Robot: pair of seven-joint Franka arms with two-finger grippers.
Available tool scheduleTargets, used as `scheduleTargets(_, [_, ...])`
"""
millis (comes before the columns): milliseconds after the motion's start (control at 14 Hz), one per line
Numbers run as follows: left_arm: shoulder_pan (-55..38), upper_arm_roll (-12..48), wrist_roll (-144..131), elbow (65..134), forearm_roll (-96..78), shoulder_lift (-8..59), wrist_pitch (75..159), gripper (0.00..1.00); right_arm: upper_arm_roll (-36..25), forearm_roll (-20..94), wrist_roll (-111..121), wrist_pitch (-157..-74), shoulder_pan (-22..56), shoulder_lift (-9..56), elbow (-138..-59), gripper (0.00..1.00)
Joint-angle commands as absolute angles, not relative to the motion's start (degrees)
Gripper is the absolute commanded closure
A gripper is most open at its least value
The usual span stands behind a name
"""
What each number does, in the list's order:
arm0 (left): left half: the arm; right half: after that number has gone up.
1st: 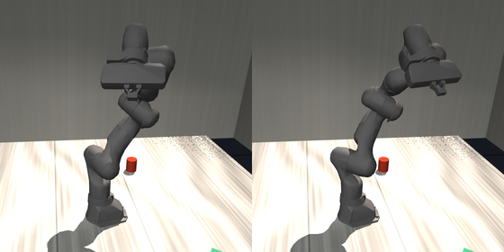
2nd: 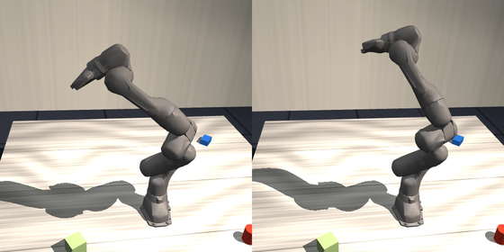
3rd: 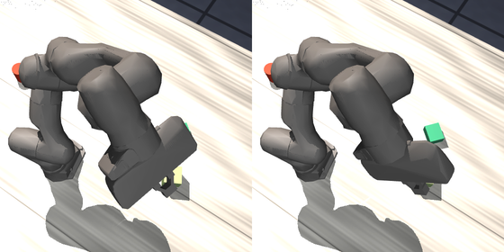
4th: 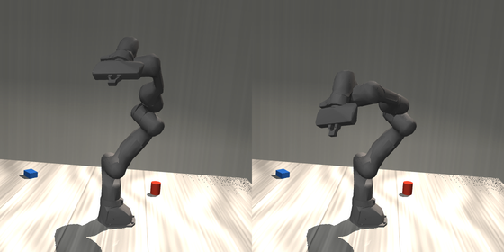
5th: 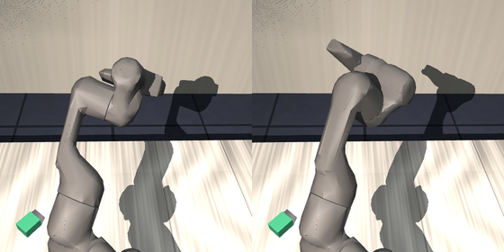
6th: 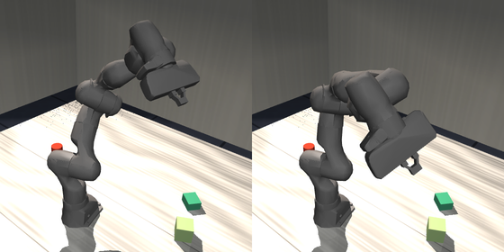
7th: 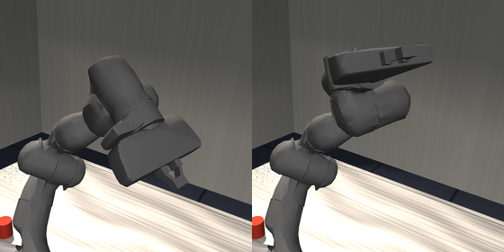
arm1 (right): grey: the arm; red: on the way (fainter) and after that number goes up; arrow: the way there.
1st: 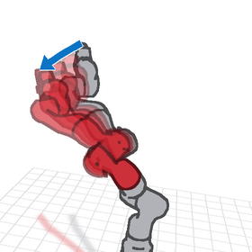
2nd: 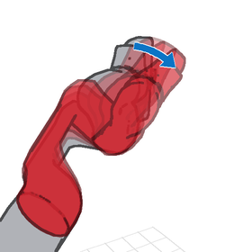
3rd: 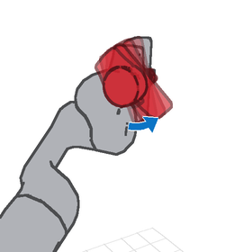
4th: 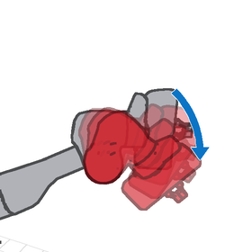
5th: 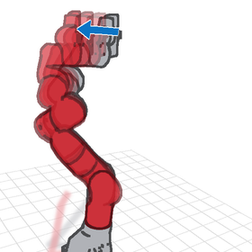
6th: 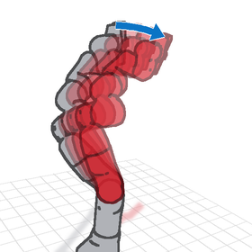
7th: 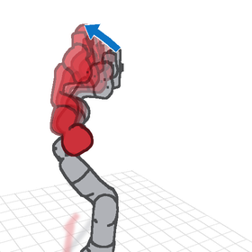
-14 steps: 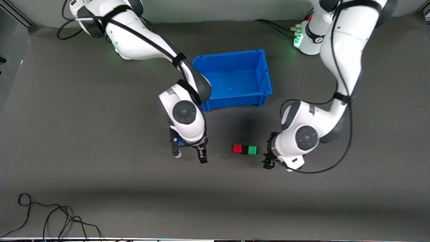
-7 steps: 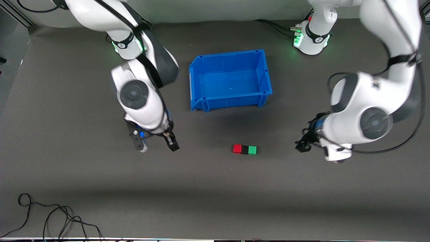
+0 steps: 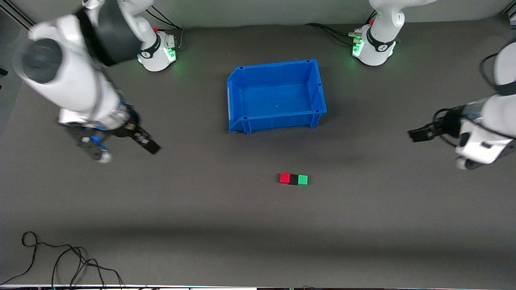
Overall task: Attach green and red cubes to black cube
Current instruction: 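Open both grippers and lift them away from the joined cubes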
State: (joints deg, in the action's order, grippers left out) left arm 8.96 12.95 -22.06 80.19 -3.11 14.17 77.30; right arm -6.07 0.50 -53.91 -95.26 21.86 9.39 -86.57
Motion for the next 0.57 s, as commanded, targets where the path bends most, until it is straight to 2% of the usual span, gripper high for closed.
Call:
scheduleTargets(0, [11.24, 13.10, -6.83, 80.77, -3.34, 10.82, 77.25, 0.00, -4.58, -0.53, -37.68, -93.71, 14.80, 3.43, -91.41, 0.00])
scheduleTargets(286, [10.46, 13.27, -2.81, 83.75, -2.37, 8.27, 83.04, 0.00, 3.33, -0.53, -16.67, -92.29, 0.56, 0.97, -91.14, 0.00])
scheduleTargets(500, [10.11, 13.45, -2.81, 84.90, -2.11, 7.65, 84.99, 0.00, 3.43, -0.44, -3.37, -92.29, -3.16, 0.97, -89.65, 0.00])
